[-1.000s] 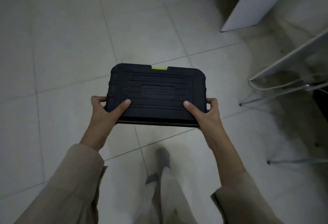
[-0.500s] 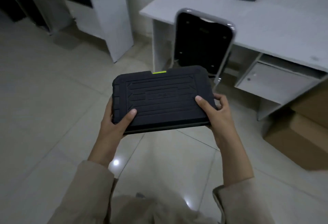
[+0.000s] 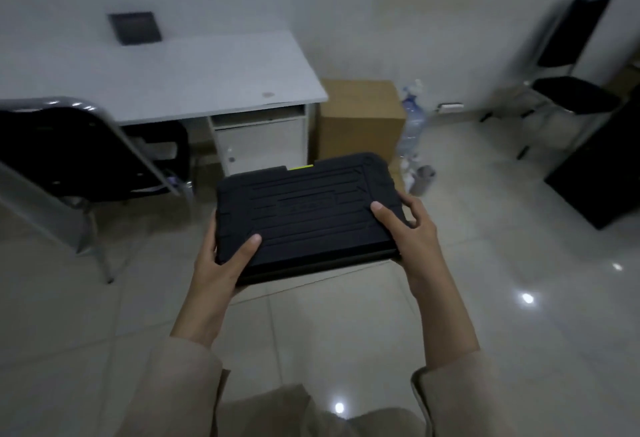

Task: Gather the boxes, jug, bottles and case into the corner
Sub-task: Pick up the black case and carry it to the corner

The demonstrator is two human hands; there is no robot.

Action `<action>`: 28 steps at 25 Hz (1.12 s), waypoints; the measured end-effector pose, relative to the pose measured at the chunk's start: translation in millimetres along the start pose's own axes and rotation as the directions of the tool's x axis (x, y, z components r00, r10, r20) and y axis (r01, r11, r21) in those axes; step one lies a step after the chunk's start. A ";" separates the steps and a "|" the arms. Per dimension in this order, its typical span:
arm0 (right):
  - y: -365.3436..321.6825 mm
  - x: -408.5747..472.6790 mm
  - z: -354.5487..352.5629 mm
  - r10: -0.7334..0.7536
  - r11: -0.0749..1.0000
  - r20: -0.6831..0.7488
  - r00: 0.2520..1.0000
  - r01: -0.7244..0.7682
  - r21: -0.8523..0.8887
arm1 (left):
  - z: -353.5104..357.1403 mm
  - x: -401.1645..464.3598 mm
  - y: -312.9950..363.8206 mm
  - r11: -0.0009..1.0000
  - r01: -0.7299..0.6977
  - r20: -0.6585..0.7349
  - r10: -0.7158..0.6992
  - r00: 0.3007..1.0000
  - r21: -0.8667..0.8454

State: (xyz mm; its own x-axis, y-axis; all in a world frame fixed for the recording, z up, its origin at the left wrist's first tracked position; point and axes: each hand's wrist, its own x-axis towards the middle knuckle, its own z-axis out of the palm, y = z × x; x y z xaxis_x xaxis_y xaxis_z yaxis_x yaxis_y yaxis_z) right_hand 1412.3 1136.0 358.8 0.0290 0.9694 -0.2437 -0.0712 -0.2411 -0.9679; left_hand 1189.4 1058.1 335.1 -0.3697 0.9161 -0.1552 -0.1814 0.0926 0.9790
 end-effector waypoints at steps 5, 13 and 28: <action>-10.2 25.6 -105.6 0.004 0.998 -0.230 0.973 0.011 0.066 | 116.6 44.6 -12.1 0.998 0.030 0.233 -0.041 0.972 0.049; -28.5 144.4 -187.6 0.007 0.996 -0.405 0.914 0.029 0.083 | 260.1 169.9 -31.2 0.993 0.060 0.376 -0.095 0.922 0.104; -89.9 402.1 -299.1 0.096 0.986 -0.532 0.841 -0.008 0.165 | 494.7 401.1 -32.5 0.970 0.079 0.525 -0.191 0.829 0.229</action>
State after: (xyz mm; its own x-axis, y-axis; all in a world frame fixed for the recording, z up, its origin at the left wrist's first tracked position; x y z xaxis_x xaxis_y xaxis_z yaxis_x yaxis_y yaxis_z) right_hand 1728.6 1533.9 329.3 0.5480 0.7682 -0.3309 -0.2349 -0.2383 -0.9424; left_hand 1497.7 1615.5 306.4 0.2069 0.9468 -0.2465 0.0033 0.2513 0.9679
